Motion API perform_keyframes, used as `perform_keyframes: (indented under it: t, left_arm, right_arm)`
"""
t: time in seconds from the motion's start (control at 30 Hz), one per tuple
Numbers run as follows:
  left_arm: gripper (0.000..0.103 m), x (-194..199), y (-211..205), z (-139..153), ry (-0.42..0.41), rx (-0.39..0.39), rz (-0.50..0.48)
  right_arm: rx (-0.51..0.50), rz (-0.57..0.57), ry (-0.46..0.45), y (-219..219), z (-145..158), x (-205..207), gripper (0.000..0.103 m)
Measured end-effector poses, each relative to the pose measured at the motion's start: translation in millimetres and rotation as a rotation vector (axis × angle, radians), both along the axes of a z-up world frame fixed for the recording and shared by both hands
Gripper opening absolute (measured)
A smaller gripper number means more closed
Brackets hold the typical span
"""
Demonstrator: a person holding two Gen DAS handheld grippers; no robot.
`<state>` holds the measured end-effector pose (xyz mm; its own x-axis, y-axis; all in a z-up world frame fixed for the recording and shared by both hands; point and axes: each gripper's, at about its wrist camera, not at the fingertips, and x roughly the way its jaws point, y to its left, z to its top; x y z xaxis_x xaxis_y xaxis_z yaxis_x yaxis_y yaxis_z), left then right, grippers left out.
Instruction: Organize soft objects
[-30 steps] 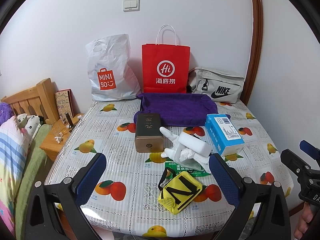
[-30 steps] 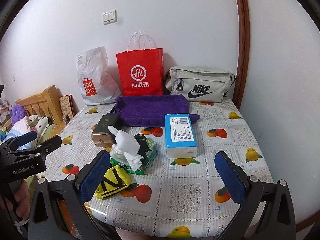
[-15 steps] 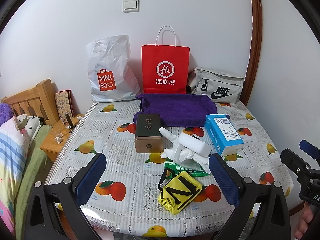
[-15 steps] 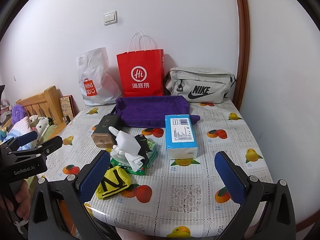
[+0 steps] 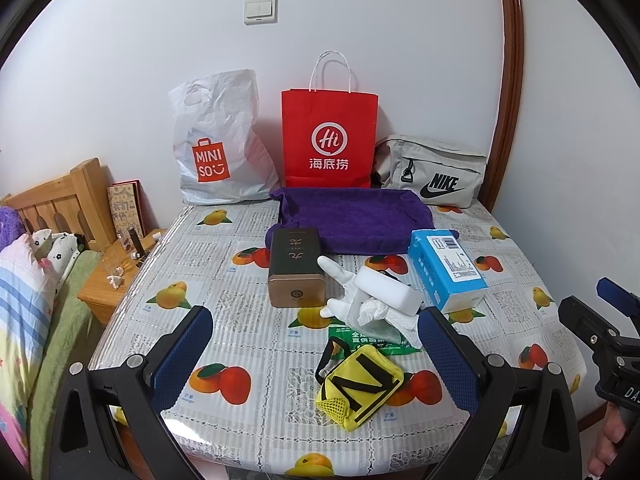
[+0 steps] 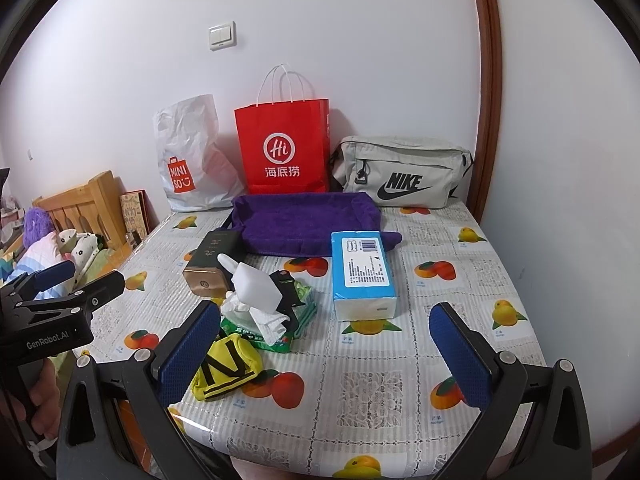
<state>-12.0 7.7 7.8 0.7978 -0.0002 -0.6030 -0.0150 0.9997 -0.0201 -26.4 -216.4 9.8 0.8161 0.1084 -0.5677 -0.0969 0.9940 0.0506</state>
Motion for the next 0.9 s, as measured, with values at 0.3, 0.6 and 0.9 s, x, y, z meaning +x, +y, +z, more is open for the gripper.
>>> perform_keyframes:
  t: [0.3,0.6,0.9]
  left_arm:
    - [0.103,26.1,6.5,-24.2,0.071,0.001,-0.022]
    - [0.101,54.0,5.5,-90.9,0.207,0.008,-0.088]
    - [0.102,70.7,-13.4,-151.5,0.334,-0.028,-0.223]
  right_arm:
    - [-0.037,0.030,0.014,2.1,-14.0,19.9,0.103]
    - [-0.011,0.014,0.108,-8.4,-56.3,48.3,0.103]
    - [-0.005,0.015,0.193,-8.6,-95.9,72.1,0.103]
